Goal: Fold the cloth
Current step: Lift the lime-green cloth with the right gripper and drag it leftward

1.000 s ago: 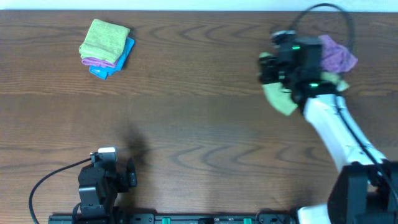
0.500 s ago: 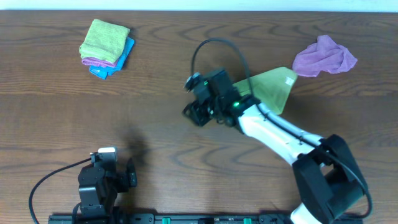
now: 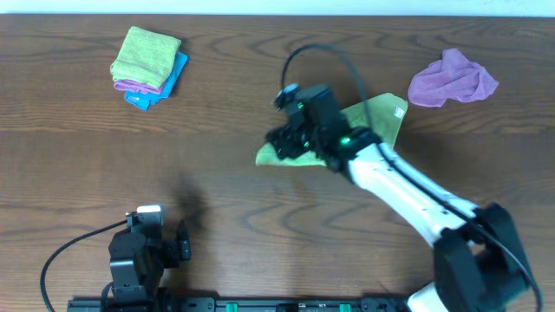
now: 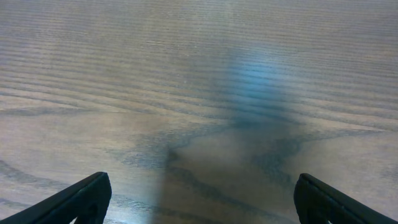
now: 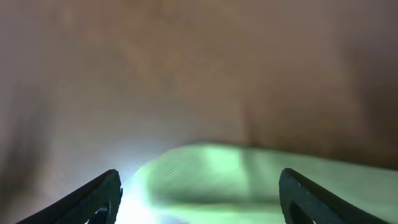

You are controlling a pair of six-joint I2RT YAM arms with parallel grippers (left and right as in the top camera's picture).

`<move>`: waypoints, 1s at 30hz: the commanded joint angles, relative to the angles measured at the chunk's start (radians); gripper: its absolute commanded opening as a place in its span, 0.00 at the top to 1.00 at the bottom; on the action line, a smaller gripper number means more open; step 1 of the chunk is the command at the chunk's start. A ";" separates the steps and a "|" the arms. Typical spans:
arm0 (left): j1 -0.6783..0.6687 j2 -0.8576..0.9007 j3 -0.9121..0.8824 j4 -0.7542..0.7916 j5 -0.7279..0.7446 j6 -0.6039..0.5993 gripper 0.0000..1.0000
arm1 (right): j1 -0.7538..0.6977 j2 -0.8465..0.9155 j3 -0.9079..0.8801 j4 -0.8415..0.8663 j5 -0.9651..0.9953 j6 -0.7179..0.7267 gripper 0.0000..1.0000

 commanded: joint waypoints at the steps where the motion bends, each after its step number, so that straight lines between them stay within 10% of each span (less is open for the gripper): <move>1: 0.007 -0.006 -0.023 -0.016 -0.019 -0.015 0.05 | -0.076 -0.026 0.022 -0.013 0.064 -0.010 0.15; 30: 0.007 -0.006 -0.023 -0.016 -0.019 -0.015 0.05 | -0.458 0.203 0.022 -0.124 -0.188 -0.323 0.17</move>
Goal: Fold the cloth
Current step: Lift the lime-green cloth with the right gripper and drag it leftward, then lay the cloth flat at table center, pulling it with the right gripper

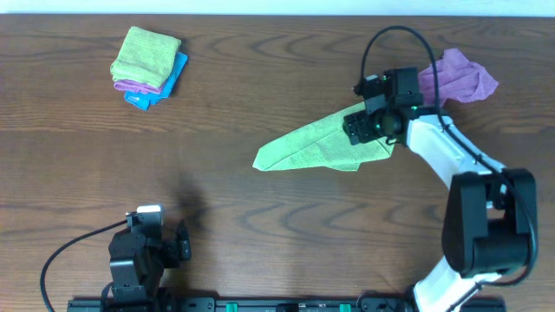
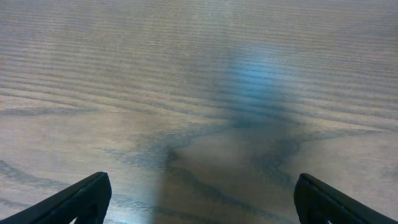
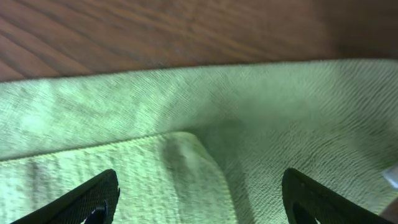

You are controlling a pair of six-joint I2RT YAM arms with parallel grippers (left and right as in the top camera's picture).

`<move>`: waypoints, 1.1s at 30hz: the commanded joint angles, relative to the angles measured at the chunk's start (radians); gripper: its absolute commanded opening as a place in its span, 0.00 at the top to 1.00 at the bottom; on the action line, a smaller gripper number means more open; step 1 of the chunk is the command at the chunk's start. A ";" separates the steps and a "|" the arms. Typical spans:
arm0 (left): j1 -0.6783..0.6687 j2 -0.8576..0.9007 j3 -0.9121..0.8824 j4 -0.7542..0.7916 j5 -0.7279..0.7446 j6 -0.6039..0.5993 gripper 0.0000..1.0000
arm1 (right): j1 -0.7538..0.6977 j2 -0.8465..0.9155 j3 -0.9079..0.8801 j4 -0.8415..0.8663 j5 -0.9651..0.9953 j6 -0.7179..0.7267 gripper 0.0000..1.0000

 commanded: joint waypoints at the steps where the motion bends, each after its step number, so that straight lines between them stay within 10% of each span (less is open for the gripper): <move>1: 0.007 -0.006 -0.023 -0.016 -0.019 -0.015 0.05 | -0.029 0.026 0.008 0.002 -0.121 -0.033 0.18; 15: 0.007 -0.006 -0.023 -0.016 -0.019 -0.015 0.05 | -0.039 0.101 0.008 0.023 -0.169 -0.032 0.32; 25: 0.007 -0.006 -0.023 -0.016 -0.019 -0.015 0.05 | -0.036 0.071 0.010 0.087 -0.173 0.022 0.96; 33: 0.007 -0.006 -0.023 -0.016 -0.019 -0.015 0.05 | -0.005 -0.014 0.010 0.142 -0.203 0.032 0.99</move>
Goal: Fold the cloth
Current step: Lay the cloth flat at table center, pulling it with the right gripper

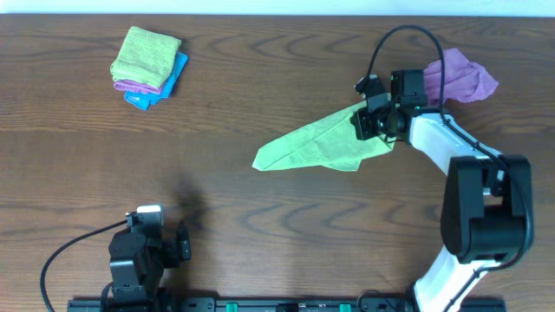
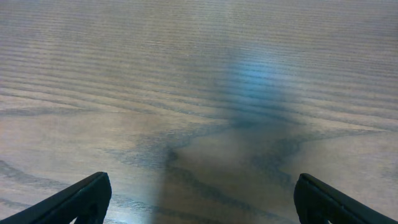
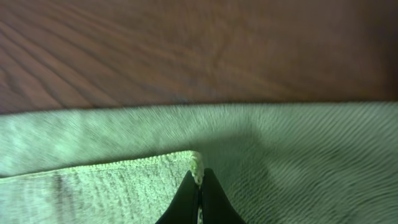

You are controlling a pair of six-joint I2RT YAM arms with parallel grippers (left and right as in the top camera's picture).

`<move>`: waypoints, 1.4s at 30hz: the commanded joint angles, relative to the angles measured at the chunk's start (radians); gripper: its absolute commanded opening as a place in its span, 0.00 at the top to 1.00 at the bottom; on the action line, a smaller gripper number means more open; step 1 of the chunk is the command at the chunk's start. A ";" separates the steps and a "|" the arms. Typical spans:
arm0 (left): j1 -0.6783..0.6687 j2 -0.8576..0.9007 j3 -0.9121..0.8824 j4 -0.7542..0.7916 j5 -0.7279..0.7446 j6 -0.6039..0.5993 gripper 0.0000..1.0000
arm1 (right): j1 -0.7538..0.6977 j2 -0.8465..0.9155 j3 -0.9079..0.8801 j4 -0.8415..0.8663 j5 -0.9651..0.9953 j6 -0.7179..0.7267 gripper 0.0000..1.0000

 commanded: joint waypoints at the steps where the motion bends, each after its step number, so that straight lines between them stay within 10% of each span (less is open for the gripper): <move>1: 0.007 -0.006 -0.023 -0.016 -0.019 -0.015 0.05 | 0.033 -0.072 0.010 0.029 -0.032 0.013 0.99; 34: 0.007 -0.006 -0.023 -0.016 -0.019 -0.015 0.05 | 0.401 0.204 0.254 0.644 0.164 0.228 0.97; 42: 0.007 -0.006 -0.023 -0.016 -0.019 -0.015 0.05 | 0.465 0.298 0.324 0.733 0.208 0.286 0.17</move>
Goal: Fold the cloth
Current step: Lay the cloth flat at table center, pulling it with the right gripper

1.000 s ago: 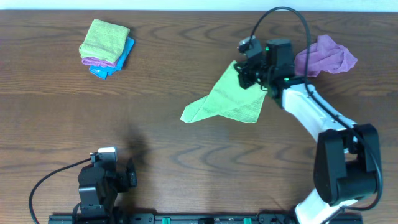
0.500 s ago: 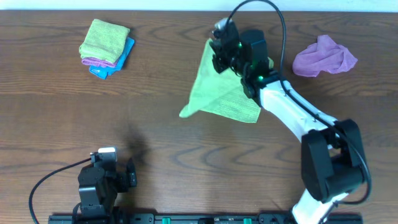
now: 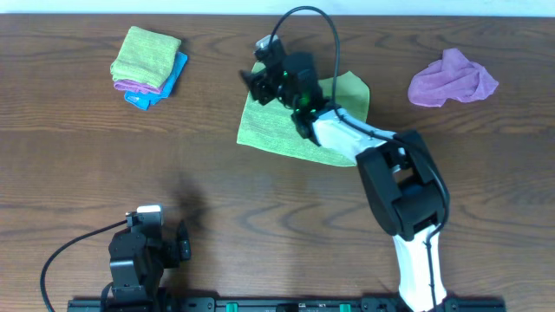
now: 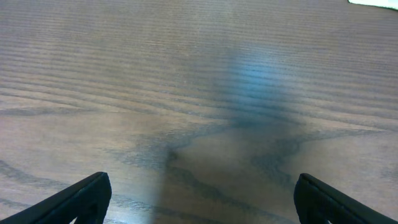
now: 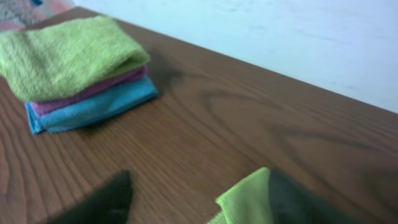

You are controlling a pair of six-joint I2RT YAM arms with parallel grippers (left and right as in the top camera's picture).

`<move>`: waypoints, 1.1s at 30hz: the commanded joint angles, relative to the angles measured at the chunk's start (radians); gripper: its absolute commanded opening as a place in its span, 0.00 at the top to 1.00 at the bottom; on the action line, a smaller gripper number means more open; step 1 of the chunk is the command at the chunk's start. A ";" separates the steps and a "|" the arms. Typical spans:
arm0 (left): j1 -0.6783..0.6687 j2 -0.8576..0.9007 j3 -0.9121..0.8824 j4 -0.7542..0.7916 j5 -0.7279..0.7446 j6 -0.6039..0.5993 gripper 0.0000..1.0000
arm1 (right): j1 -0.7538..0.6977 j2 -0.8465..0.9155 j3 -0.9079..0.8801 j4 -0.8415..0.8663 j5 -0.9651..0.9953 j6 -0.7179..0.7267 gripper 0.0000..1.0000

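Note:
The green cloth (image 3: 303,117) lies flat on the wooden table (image 3: 217,191) as a rough four-sided shape at the back middle. My right gripper (image 3: 257,78) hangs over its far left corner. In the right wrist view the right gripper (image 5: 196,202) is open, and the cloth's corner (image 5: 245,199) sticks up against the inner side of the right-hand finger. My left gripper (image 3: 143,247) rests at the front left. It is open (image 4: 202,199) over bare wood, far from the cloth.
A stack of folded cloths (image 3: 147,65), green over pink over blue, sits at the back left and shows in the right wrist view as the stack (image 5: 74,62). A crumpled purple cloth (image 3: 453,78) lies at the back right. The right arm stretches across the green cloth.
My right gripper was shut on the cloth's edge at its right end. Now it is open at the cloth's far left corner. The cloth has changed from a long wedge to a broader shape further left.
My right gripper was first open over the cloth's left part. Then it stood open at the right end of the cloth, which lay as a long wedge, and then shut on the edge there. Now it is open at the far left corner. The left arm never moved.

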 commanded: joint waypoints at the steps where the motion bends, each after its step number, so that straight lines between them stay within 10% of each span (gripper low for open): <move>1: 0.007 -0.006 -0.023 -0.015 -0.019 -0.015 0.05 | 0.019 -0.008 0.036 0.038 0.021 0.051 0.15; 11: 0.007 -0.006 -0.023 -0.016 -0.019 -0.015 0.05 | 0.018 -0.081 0.054 -0.060 0.018 0.220 0.01; 33: 0.007 -0.006 -0.023 -0.016 -0.024 -0.014 0.05 | -0.261 -0.410 0.035 -1.187 0.056 0.454 0.01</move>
